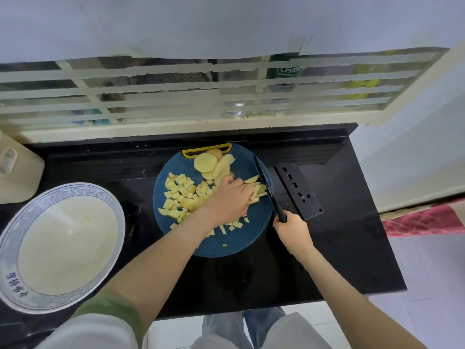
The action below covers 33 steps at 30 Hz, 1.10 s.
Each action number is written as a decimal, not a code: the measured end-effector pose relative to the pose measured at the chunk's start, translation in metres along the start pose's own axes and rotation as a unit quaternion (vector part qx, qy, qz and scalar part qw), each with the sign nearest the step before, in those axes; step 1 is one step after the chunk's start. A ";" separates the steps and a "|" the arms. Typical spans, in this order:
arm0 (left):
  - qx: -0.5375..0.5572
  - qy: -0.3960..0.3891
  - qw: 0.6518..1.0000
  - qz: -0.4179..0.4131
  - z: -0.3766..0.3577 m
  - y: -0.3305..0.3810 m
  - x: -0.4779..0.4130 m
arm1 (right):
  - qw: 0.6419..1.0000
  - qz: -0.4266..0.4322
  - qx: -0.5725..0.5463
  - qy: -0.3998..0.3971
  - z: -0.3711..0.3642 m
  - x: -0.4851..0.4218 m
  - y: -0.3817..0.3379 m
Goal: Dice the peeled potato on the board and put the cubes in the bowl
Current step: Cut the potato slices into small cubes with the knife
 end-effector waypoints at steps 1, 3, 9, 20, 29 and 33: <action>0.022 0.009 1.000 0.013 0.005 -0.007 -0.001 | 1.000 -0.002 -0.004 0.001 0.001 0.000 0.000; 0.079 0.035 0.992 0.090 0.018 -0.032 -0.006 | 1.000 0.000 -0.010 0.003 0.005 -0.002 -0.001; 0.107 0.029 0.979 0.169 0.022 -0.061 -0.040 | 1.000 0.001 -0.016 0.002 0.014 -0.013 -0.006; 0.014 -0.091 0.991 0.094 -0.016 -0.053 -0.071 | 1.000 0.001 -0.026 -0.010 0.013 -0.030 -0.011; -0.021 -0.120 0.992 0.044 -0.013 -0.053 -0.050 | 0.999 0.013 -0.033 -0.021 0.001 -0.031 -0.018; -0.109 -0.114 0.988 -0.003 -0.012 -0.056 -0.044 | 0.999 0.011 -0.032 -0.024 -0.004 -0.032 -0.020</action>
Point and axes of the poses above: each hand's wrist, its own x-axis away from the middle knuckle, its own z-axis out of the back of the hand, y = z × x, the point moved 8 cm from there along -x, towards the middle knuckle, and after that the axes turned 14 degrees about -x, right-handed, at the moved point
